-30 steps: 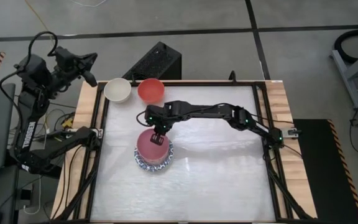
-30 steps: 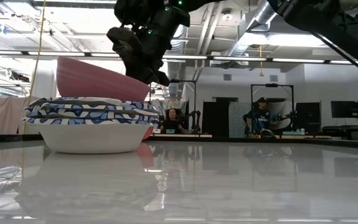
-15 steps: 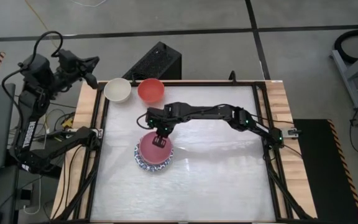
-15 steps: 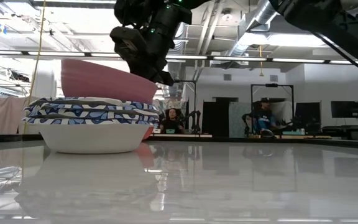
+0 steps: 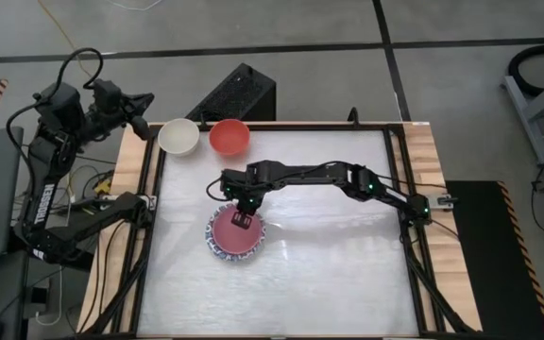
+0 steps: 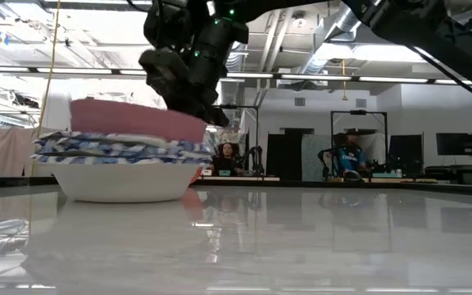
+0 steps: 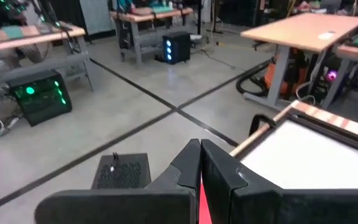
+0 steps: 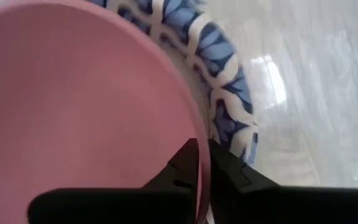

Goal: Nest bowls inside each other by size order
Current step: Stack the pink bowl on top of the white patterned bowl, then stack the orange bowl on top of the pink bowl

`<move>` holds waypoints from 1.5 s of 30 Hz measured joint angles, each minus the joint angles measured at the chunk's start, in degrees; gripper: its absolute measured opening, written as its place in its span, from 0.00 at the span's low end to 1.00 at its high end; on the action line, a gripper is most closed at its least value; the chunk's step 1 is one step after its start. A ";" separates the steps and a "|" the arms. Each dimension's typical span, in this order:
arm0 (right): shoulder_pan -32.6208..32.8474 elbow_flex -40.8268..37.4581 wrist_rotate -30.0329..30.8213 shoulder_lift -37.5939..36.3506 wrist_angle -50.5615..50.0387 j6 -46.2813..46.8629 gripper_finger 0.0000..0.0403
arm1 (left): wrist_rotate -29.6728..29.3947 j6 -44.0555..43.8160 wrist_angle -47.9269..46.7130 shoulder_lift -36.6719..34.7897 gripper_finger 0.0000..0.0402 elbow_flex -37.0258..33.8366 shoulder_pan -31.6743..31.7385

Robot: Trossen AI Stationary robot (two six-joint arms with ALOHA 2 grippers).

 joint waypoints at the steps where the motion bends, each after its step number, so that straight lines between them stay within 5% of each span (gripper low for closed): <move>1: 0.05 -0.01 0.01 0.36 0.30 -0.01 0.13 | 0.23 0.08 -0.69 0.00 0.00 0.00 0.00; 29: -1.62 0.23 -2.91 -0.91 1.62 -4.24 0.36 | 3.19 4.65 -7.86 0.07 0.00 -0.01 -0.04; 38: -2.09 0.34 -4.71 -2.15 3.13 -5.48 0.38 | 14.42 6.99 -10.24 0.00 0.00 -0.01 -0.04; 45: -1.95 0.36 -4.67 -4.84 5.49 -6.50 0.37 | 14.98 8.23 -9.38 0.40 0.00 0.00 -0.04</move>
